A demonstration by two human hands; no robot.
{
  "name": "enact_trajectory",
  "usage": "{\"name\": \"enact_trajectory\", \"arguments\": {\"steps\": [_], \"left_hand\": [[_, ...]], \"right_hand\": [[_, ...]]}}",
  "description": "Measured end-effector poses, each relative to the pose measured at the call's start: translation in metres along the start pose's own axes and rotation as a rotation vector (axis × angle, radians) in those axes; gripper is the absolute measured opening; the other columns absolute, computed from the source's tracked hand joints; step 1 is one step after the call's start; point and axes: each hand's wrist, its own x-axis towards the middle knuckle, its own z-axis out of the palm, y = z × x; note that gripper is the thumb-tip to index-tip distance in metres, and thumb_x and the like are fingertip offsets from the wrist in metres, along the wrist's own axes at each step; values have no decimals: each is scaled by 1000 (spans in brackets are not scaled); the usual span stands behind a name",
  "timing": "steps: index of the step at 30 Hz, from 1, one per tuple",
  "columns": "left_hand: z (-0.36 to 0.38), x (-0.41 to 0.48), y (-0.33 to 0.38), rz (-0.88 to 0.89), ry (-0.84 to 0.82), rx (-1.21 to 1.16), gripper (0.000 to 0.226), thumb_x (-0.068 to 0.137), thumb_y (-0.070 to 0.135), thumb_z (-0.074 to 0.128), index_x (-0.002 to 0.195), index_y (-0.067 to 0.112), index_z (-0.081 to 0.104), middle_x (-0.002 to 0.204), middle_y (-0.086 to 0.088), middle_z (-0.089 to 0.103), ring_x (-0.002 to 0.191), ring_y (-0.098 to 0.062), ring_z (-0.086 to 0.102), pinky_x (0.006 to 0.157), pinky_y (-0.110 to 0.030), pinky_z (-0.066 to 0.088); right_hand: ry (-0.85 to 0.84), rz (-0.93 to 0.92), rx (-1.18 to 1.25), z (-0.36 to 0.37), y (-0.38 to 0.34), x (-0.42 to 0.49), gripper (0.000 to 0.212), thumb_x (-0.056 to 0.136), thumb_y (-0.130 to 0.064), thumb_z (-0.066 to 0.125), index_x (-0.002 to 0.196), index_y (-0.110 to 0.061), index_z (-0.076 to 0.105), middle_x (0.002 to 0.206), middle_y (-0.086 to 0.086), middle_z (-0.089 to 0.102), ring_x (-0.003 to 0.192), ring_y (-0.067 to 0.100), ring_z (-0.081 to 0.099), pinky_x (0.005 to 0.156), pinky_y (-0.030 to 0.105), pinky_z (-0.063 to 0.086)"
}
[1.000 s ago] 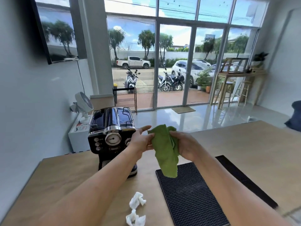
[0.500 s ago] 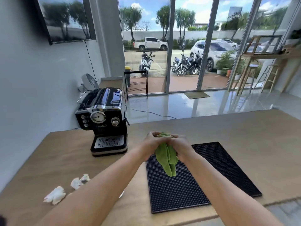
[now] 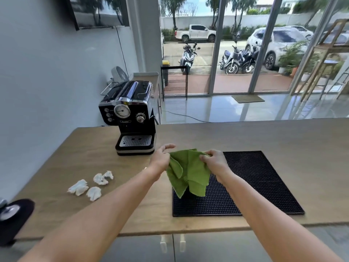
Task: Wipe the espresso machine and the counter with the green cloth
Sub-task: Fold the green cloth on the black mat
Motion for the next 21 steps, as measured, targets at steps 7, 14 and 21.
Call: {"name": "enact_trajectory", "arguments": {"steps": [7, 14, 21], "left_hand": [[3, 2, 4, 57, 39, 157, 36, 89, 14, 42, 70, 23, 71, 74, 9, 65, 68, -13, 55, 64, -28, 43], [-5, 18, -3, 66, 20, 241, 17, 69, 9, 80, 78, 22, 74, 79, 4, 71, 76, -11, 65, 70, -24, 54], [-19, 44, -3, 58, -39, 326, 47, 77, -11, 44, 99, 24, 66, 101, -6, 66, 91, -32, 68, 79, -47, 57]], "right_hand": [[77, -52, -112, -17, 9, 8, 13, 84, -28, 71, 94, -19, 69, 93, 3, 72, 88, 24, 68, 83, 44, 57], [62, 18, 17, -44, 15, 16, 35, 84, -15, 75, 116, -16, 64, 106, 7, 66, 89, 24, 69, 80, 42, 60], [58, 109, 2, -72, 14, 31, 36, 89, 8, 58, 121, -7, 61, 104, 11, 65, 85, 22, 66, 72, 34, 57]]}}
